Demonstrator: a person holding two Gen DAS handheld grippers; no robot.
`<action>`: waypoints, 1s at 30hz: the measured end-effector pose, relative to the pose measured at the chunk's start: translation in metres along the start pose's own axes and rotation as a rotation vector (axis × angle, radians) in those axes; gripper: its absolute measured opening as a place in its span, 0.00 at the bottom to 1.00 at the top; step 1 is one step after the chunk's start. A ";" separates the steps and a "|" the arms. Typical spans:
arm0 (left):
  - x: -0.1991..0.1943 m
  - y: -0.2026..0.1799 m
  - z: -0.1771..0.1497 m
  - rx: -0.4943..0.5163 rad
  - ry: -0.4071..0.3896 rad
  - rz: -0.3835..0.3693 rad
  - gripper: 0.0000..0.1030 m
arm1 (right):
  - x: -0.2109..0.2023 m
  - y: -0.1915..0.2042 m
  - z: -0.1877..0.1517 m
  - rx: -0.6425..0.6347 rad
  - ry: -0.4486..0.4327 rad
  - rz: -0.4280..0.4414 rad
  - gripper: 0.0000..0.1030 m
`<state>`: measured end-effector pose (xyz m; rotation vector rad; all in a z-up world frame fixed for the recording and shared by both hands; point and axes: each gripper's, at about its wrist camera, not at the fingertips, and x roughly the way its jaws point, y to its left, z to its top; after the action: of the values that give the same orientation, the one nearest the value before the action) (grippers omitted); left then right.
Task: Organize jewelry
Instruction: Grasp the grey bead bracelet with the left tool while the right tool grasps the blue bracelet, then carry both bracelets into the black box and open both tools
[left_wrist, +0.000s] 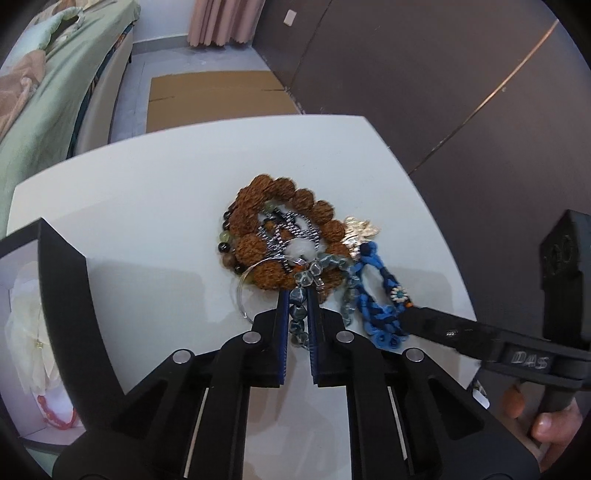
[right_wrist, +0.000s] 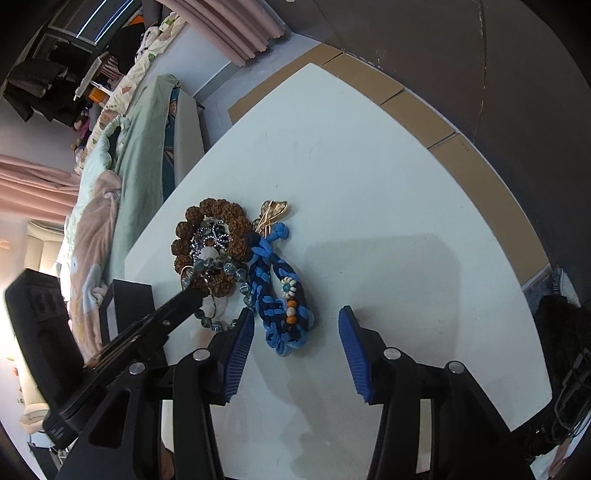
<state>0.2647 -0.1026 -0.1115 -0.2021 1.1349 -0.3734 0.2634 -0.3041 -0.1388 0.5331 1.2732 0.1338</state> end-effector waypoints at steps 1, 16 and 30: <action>-0.004 -0.003 0.000 0.007 -0.008 -0.005 0.10 | 0.002 0.001 0.000 -0.003 0.002 -0.004 0.39; -0.069 -0.003 0.001 0.008 -0.110 -0.075 0.09 | -0.004 0.019 0.000 -0.050 -0.047 0.026 0.11; -0.129 0.035 -0.007 -0.039 -0.204 -0.062 0.10 | -0.049 0.067 -0.013 -0.119 -0.166 0.152 0.11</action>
<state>0.2174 -0.0195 -0.0175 -0.3038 0.9371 -0.3771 0.2495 -0.2609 -0.0685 0.5272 1.0566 0.2846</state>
